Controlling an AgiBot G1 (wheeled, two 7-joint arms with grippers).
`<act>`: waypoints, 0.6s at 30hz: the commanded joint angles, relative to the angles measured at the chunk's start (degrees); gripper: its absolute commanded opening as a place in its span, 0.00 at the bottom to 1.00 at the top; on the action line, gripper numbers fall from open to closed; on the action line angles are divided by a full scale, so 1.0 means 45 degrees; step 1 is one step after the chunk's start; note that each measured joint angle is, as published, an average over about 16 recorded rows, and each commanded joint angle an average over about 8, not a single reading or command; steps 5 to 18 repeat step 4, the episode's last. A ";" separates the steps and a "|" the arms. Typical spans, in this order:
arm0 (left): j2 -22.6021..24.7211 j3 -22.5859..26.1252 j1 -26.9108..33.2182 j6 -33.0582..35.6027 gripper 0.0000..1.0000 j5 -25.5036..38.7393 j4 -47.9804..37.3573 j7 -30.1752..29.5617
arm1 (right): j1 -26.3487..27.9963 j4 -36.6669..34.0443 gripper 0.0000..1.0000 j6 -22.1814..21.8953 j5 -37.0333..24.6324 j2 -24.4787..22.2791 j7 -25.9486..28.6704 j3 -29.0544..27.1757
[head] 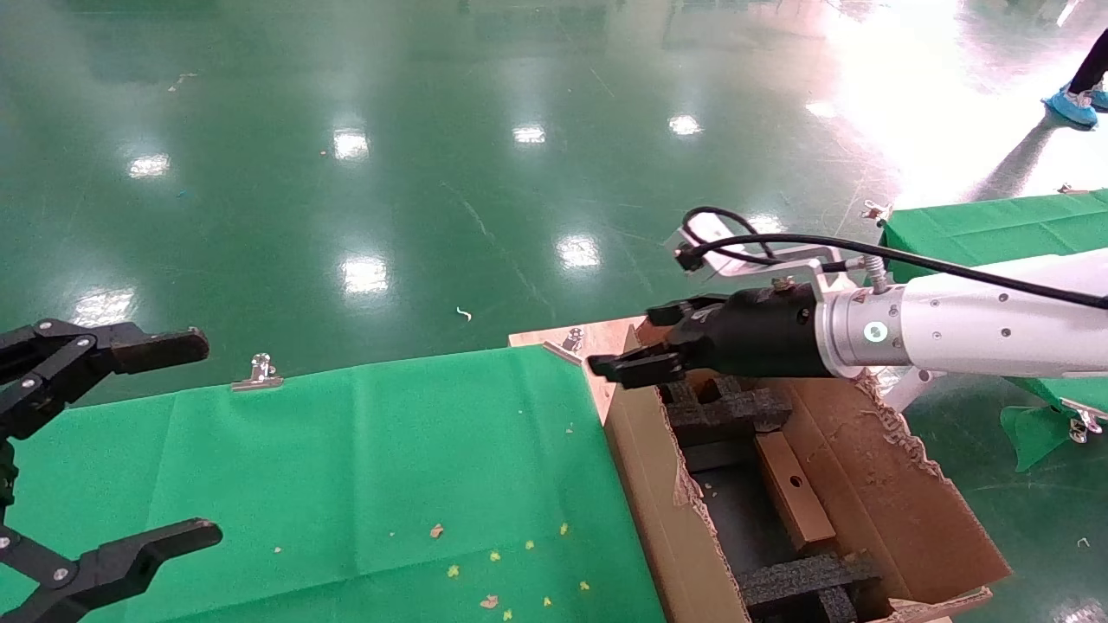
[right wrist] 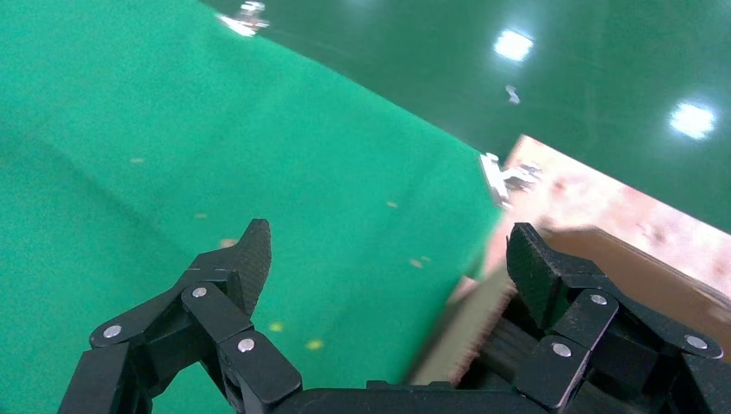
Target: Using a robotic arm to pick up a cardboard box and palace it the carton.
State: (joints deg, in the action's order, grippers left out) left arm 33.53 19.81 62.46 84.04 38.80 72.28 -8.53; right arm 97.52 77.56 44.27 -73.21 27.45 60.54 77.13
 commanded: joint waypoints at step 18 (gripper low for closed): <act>0.0000 0.0001 0.0000 0.0000 1.00 0.0000 0.0000 0.0000 | -0.0943 -0.0104 1.00 0.1086 0.0822 0.0199 -0.1305 -0.1602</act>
